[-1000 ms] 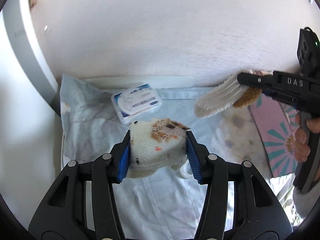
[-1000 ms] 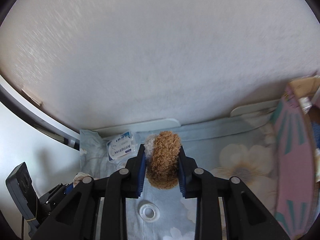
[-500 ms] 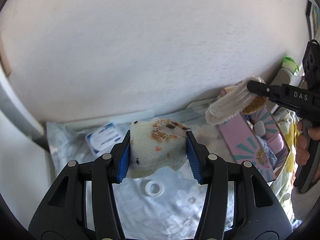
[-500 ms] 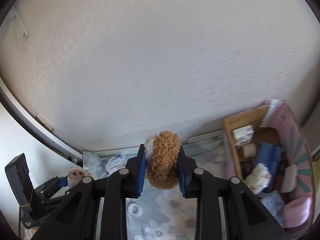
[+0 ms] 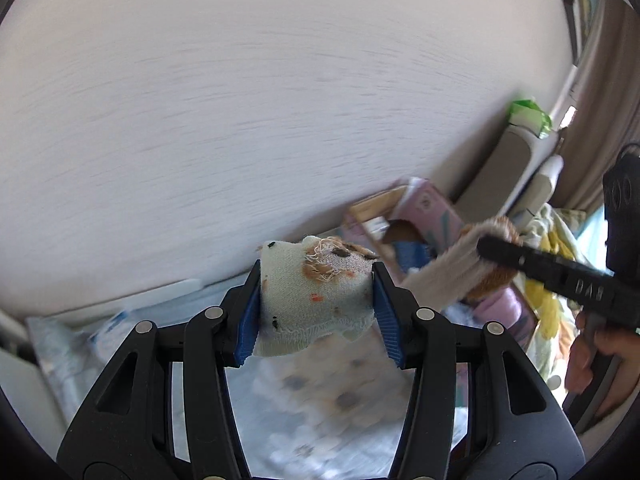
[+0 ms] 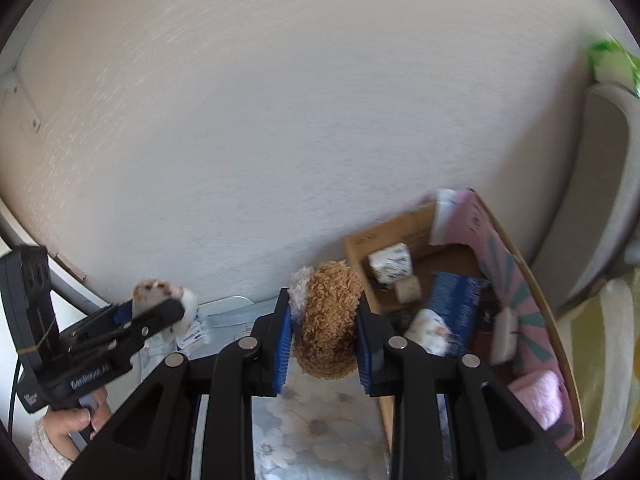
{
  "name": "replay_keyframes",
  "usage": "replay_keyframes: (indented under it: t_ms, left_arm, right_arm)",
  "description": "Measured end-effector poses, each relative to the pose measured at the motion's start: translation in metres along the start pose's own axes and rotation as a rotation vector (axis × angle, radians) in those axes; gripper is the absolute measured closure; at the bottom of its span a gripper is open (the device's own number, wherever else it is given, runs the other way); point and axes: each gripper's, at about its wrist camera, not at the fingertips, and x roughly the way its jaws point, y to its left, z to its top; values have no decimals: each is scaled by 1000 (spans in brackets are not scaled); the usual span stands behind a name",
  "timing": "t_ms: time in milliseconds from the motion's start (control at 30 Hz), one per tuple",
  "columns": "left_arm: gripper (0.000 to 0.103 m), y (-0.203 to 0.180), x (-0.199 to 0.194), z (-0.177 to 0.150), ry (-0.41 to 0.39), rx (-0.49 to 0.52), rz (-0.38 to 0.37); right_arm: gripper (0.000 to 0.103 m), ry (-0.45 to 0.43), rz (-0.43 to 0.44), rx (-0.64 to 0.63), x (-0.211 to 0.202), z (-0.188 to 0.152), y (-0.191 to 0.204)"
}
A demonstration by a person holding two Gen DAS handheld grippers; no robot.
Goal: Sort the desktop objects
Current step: 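Carry brush with right tool while left tool carries spotted cloth to box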
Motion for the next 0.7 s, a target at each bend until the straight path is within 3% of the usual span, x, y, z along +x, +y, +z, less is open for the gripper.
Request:
replay_keyframes:
  t_ms: [200,400,567,700]
  left_arm:
    - [56,-47,40,15,50,52,-84]
    - [56,-89,76,28,70,126,-118]
    - [56,-116,115,37,101,137,-135]
    - [56,-131,134,41,118,146,-142]
  right_arm:
    - [78,8,-48,67,-13,-11,-41]
    - [78,2,-81,119,-21,-25,-71]
    - [78,32,-19,215,-10,-38,-99]
    - [78,6,-1,251,-7,-40,-111]
